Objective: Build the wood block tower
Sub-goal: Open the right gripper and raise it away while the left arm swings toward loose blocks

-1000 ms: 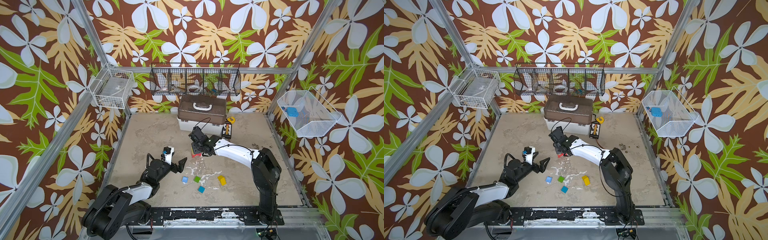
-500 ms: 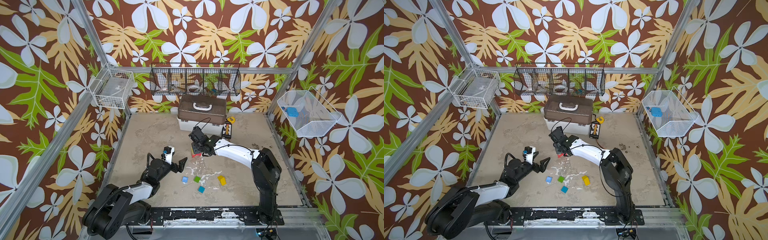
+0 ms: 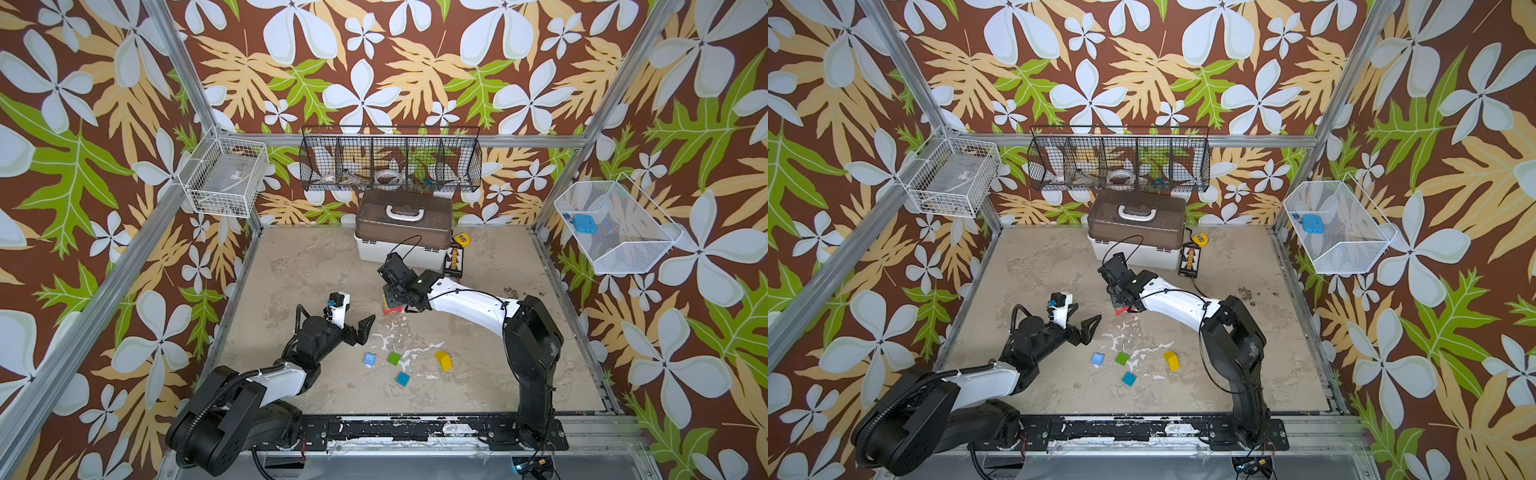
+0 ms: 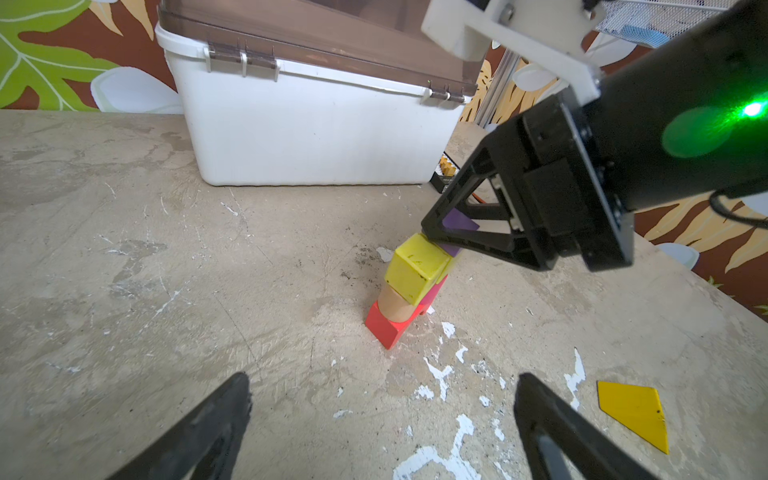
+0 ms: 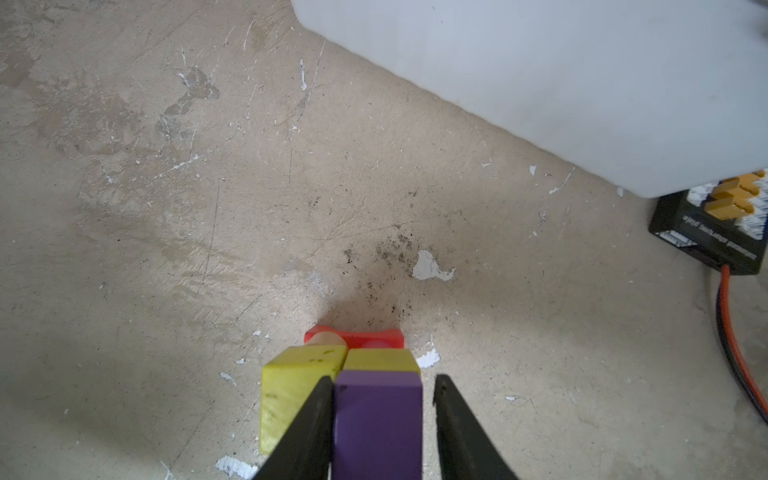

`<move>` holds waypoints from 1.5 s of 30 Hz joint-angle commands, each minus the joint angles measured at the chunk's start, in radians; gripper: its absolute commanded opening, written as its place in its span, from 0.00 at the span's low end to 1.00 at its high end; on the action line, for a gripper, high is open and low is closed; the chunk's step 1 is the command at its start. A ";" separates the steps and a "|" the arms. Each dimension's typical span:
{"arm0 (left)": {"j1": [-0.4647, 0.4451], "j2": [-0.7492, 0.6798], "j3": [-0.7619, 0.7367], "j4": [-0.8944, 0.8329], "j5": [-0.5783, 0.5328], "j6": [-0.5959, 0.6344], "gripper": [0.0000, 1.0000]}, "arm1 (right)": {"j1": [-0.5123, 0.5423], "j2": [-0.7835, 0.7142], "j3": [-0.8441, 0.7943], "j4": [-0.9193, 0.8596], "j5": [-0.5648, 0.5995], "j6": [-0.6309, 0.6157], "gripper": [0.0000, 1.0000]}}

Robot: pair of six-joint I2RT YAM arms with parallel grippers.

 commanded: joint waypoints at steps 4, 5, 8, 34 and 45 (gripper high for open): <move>-0.004 0.005 0.010 0.004 0.009 0.009 1.00 | 0.000 -0.008 0.001 -0.011 0.010 -0.006 0.42; -0.003 0.006 0.009 0.004 0.009 0.010 1.00 | 0.000 -0.007 0.004 -0.012 0.011 -0.006 0.42; -0.003 0.007 0.010 0.002 0.009 0.010 1.00 | 0.000 -0.007 0.005 -0.011 0.011 -0.008 0.41; -0.007 0.003 0.011 -0.004 -0.032 0.006 1.00 | 0.000 -0.042 0.020 -0.024 0.001 -0.020 0.49; -0.007 -0.154 -0.039 -0.087 -0.131 -0.171 1.00 | 0.000 -0.330 -0.179 0.093 0.048 -0.005 0.58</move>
